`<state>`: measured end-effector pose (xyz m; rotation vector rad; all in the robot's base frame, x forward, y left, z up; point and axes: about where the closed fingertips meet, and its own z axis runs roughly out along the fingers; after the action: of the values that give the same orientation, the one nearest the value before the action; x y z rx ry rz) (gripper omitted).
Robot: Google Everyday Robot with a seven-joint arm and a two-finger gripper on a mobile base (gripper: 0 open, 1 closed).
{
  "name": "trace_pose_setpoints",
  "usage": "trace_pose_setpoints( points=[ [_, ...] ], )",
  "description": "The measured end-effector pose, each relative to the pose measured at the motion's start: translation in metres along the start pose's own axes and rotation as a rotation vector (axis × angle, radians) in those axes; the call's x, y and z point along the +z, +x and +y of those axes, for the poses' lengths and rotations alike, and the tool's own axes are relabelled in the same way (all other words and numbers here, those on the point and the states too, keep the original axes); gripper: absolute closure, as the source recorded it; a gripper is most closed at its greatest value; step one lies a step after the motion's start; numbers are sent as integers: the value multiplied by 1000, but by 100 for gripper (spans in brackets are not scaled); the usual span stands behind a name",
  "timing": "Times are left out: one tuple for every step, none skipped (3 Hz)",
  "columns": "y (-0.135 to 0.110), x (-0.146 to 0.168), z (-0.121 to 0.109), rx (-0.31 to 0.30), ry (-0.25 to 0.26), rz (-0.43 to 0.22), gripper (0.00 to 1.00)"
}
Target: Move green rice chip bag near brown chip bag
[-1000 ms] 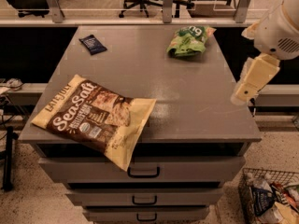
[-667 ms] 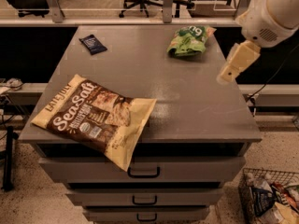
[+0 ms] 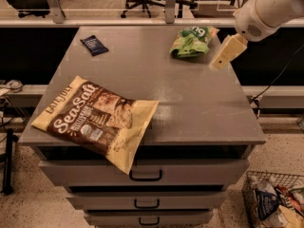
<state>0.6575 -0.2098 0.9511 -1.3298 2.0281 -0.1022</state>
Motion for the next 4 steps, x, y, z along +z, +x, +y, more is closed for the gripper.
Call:
trace_pose_setpoints(
  points=[
    [-5,15,2,50,23,-44,0],
    [-17,46,-10,116,70,-107,0],
    [-29,81,-24,183,89,-163,0],
    [-41,118,-29,231,66,-189,0]
  ],
)
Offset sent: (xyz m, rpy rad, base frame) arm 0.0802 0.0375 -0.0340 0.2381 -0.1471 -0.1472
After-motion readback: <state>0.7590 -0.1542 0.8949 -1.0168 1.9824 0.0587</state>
